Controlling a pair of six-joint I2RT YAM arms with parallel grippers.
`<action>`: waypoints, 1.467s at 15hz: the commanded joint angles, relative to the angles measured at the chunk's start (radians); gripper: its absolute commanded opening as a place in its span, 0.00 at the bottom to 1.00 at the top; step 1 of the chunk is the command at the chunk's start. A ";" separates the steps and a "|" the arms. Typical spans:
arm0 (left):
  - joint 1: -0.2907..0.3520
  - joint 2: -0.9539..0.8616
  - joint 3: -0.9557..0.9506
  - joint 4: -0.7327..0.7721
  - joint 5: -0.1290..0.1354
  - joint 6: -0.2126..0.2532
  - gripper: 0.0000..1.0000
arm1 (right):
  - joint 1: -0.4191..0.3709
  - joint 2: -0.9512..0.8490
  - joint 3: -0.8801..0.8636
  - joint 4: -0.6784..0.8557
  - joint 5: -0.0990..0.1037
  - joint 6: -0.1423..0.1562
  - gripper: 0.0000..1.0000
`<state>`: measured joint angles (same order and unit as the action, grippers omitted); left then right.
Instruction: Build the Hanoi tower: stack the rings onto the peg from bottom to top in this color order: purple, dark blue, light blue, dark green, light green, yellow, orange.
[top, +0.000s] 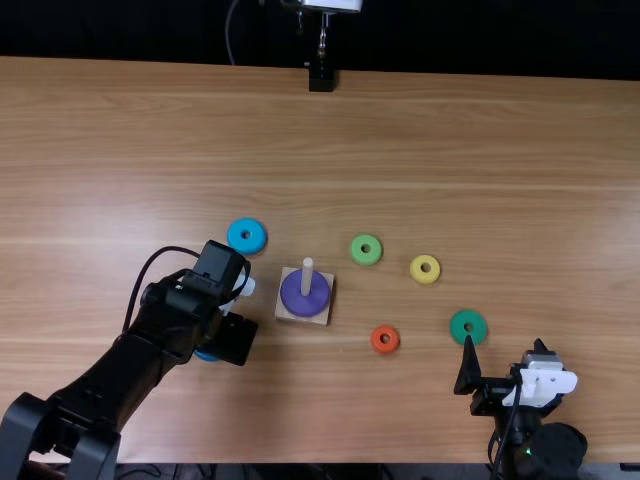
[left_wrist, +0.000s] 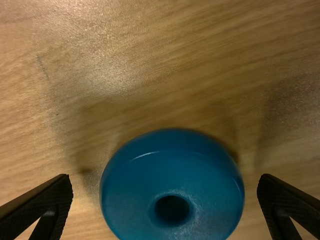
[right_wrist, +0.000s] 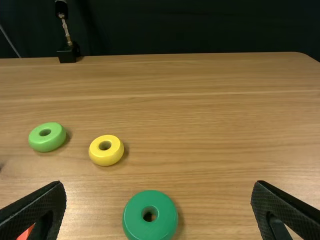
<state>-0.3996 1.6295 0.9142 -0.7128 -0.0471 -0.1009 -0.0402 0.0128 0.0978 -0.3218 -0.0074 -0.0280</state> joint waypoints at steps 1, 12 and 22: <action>-0.005 0.015 -0.026 0.000 0.012 0.013 1.00 | -0.009 -0.013 -0.083 -0.070 0.002 -0.001 1.00; -0.004 0.041 -0.028 -0.018 0.012 0.005 0.41 | -0.009 -0.013 -0.083 -0.070 0.002 -0.001 1.00; -0.010 0.023 0.222 -0.303 -0.027 0.003 0.00 | -0.009 -0.013 -0.083 -0.070 0.002 -0.001 1.00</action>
<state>-0.3996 1.6577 1.0878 -1.0241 -0.0654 -0.1017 -0.0402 0.0128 0.0978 -0.3222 -0.0078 -0.0277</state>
